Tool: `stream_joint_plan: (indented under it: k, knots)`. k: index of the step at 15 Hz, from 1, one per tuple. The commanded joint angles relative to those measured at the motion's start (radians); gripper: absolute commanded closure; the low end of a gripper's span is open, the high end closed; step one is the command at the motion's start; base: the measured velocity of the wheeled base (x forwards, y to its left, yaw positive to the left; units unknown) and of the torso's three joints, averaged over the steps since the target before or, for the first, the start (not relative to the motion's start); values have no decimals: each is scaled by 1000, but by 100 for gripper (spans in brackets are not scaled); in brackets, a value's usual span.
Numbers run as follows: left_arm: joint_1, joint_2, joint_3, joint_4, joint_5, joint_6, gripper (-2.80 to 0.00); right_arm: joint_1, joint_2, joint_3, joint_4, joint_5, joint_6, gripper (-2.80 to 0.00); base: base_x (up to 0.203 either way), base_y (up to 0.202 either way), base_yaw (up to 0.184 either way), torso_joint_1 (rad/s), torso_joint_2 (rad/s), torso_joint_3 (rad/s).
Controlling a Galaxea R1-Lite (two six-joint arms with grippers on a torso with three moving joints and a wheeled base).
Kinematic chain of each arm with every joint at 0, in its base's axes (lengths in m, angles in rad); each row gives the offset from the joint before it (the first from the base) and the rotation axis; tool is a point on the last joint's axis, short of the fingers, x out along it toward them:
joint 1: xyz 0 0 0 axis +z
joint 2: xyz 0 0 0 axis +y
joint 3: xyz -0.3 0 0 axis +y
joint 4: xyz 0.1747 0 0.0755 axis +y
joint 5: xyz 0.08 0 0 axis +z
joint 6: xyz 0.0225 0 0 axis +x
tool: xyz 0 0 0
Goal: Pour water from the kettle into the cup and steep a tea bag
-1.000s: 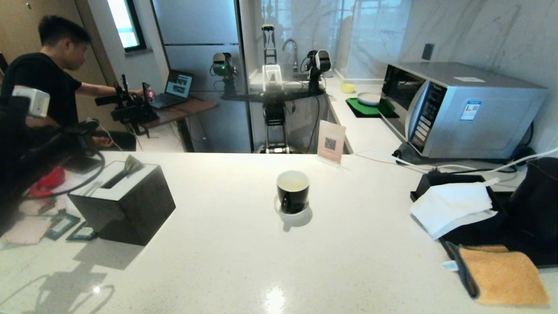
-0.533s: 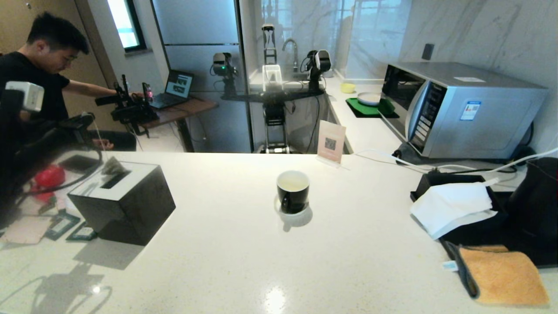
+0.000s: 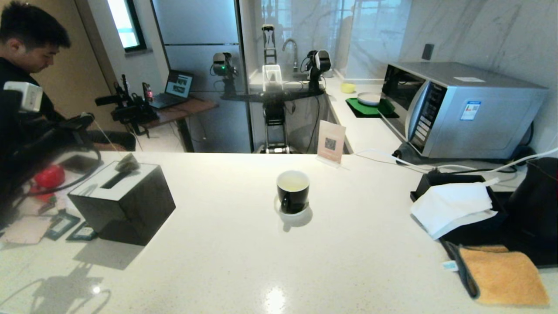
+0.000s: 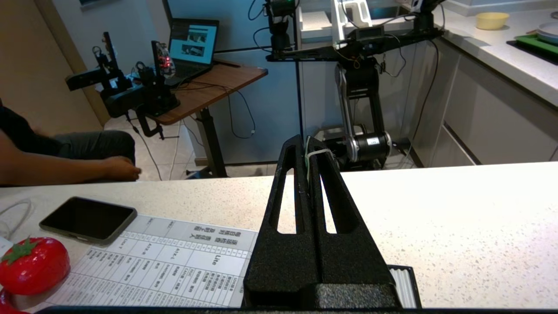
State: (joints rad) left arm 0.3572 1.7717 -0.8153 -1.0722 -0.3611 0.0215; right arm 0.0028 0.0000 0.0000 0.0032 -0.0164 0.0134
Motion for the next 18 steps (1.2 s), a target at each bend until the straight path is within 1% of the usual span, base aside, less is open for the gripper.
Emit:
stream_joint_plan:
  k: [1, 6, 12, 18]
  knots:
    - [0, 0, 15, -8, -2, 0, 0, 0, 2, 0, 0, 0, 0, 0, 0, 0, 0, 0, 0, 0]
    - [0, -2, 22, -8, -2, 0, 0, 0, 2, 0, 0, 0, 0, 0, 0, 0, 0, 0, 0, 0]
    - [0, -14, 99, -9, -4, 7, 0, 0, 2, 0, 0, 0, 0, 0, 0, 0, 0, 0, 0, 0]
    - [0, -26, 102, -8, -4, 5, 0, 0, 2, 0, 0, 0, 0, 0, 0, 0, 0, 0, 0, 0]
